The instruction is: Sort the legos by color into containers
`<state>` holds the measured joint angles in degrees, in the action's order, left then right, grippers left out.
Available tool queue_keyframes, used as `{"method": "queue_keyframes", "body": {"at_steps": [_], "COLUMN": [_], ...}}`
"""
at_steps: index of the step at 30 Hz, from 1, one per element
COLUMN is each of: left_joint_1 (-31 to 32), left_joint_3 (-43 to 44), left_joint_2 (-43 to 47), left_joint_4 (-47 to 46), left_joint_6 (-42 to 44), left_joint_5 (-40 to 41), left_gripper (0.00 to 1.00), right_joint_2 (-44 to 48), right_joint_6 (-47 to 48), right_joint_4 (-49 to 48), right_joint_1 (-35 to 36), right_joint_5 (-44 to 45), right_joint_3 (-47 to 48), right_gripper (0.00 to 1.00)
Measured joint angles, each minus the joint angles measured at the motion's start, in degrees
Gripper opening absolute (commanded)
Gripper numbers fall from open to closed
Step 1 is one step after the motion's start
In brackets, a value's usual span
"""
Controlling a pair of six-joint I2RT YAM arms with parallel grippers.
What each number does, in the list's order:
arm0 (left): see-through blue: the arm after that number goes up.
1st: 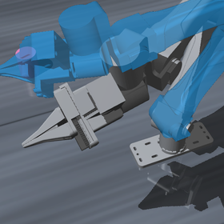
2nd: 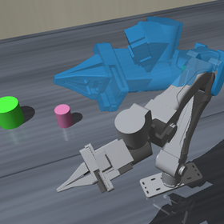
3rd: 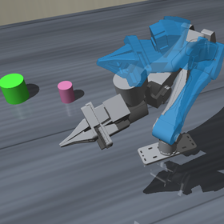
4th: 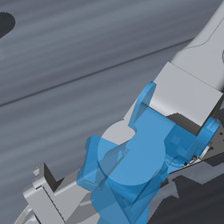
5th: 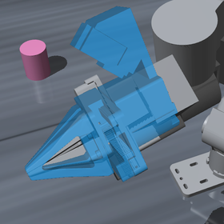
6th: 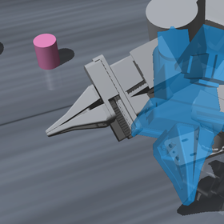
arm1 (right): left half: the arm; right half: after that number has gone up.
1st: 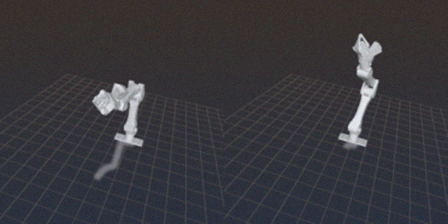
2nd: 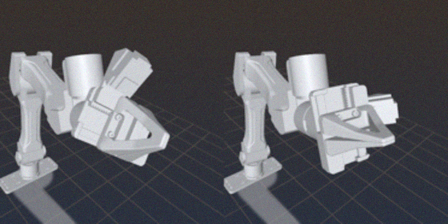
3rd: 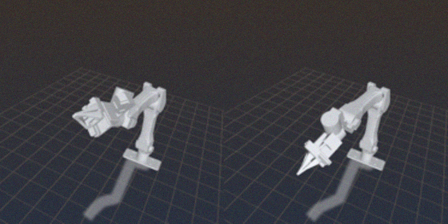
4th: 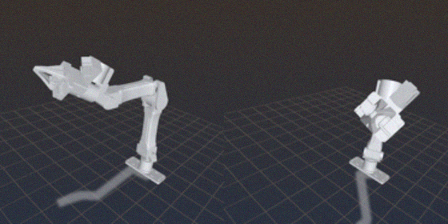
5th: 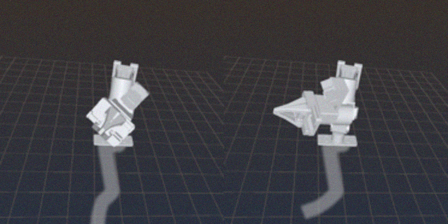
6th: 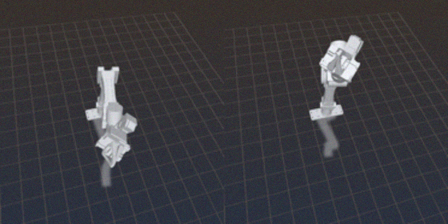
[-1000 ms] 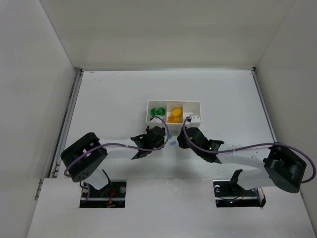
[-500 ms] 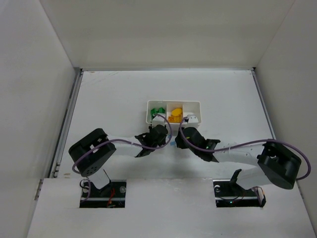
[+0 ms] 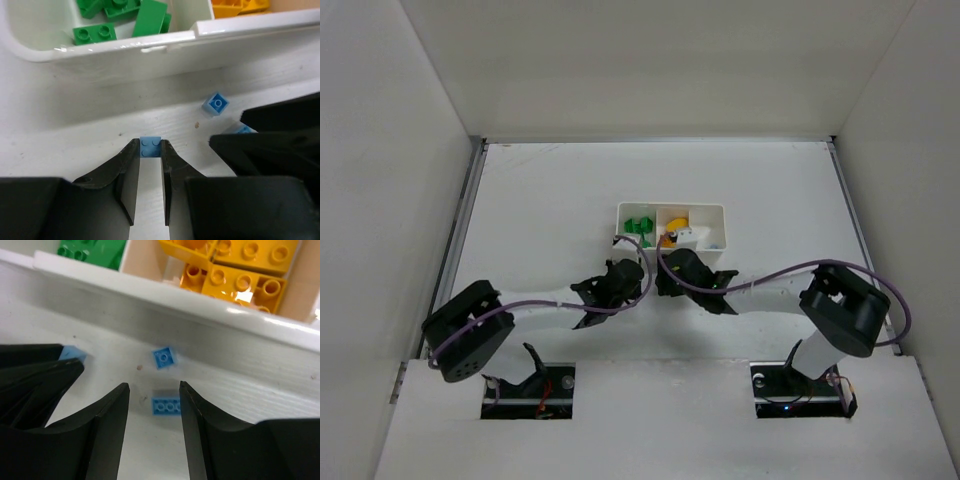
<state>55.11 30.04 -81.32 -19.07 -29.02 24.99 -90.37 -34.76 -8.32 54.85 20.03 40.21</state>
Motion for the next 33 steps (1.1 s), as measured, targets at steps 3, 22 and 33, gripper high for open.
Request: {"method": "queue_keyframes", "body": {"at_steps": [3,22,33], "left_joint_1": [-0.31,-5.73,-6.64], "left_joint_3": [-0.81,-1.57,-2.64], "left_joint_2": [4.70,17.49,20.46], "left_joint_4": [1.16,5.44,6.54], "left_joint_6": [-0.22,0.07,0.59], "left_joint_5": [0.20,-0.79,-1.51], "left_gripper": [0.15,0.15,0.16], "right_joint_2": [-1.16,-3.52,-6.75], "right_joint_6": [0.04,0.50,1.11], "right_joint_4": [0.46,8.46,11.10], "right_joint_1": [0.00,0.04,-0.04], "right_joint_5": [0.09,3.69,4.39], "right_joint_3": [1.88,8.04,11.50], "right_gripper": [0.51,0.45,0.45]}}
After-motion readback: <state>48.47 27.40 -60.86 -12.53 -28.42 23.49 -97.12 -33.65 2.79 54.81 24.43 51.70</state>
